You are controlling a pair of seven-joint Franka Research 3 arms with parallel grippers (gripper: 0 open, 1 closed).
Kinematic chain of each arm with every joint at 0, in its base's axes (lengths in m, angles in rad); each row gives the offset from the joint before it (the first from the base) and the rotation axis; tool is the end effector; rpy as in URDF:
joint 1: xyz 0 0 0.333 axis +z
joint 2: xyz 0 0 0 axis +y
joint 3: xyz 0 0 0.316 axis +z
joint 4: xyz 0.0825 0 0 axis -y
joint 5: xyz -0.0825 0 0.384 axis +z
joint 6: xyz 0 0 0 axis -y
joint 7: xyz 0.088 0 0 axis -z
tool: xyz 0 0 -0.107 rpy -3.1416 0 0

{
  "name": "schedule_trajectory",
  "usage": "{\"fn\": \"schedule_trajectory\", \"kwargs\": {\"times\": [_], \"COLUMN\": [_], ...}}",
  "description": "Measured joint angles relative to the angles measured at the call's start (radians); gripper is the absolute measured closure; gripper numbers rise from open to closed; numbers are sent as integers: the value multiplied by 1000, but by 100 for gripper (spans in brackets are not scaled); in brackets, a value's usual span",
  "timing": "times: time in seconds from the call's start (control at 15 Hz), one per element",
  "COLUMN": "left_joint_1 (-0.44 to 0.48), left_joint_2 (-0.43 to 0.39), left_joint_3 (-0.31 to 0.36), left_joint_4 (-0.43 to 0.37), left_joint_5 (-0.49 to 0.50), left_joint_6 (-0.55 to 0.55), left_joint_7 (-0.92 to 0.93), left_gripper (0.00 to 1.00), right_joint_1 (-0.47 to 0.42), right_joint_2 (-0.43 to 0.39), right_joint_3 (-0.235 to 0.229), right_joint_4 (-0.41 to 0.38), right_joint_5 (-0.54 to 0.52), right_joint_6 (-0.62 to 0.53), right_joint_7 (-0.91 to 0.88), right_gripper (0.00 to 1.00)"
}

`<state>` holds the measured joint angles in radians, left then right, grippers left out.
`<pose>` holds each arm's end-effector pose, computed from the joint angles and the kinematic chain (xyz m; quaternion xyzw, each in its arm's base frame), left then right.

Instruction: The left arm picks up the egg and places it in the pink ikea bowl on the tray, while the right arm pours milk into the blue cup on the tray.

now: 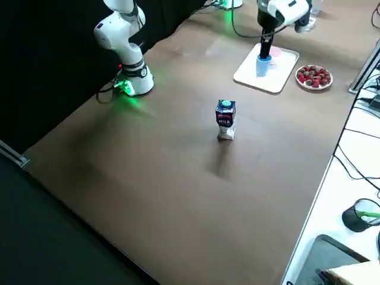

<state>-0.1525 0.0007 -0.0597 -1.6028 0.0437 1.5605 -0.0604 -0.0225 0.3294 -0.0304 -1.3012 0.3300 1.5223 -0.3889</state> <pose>0.5411 -0.1118 0.6083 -0.9966 0.0760 0.0183 0.0245 0.6459 0.0051 0.5546 -0.9720 -0.1645 0.0172 0.1672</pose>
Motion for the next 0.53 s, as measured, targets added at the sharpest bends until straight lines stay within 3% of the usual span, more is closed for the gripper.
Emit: {"fn": "schedule_trajectory", "kwargs": {"times": [0.53], "left_joint_1": [0], "left_joint_2": [0], "left_joint_3": [-3], "left_joint_4": [0], "left_joint_5": [0], "left_joint_6": [-2], "left_joint_7": [3], "left_gripper": [0], "right_joint_1": [105], "right_joint_2": [-121], "right_joint_3": [-13], "right_joint_4": [-25], "right_joint_5": [-157], "right_joint_6": [-99], "right_joint_7": [313], "right_gripper": [0]}}
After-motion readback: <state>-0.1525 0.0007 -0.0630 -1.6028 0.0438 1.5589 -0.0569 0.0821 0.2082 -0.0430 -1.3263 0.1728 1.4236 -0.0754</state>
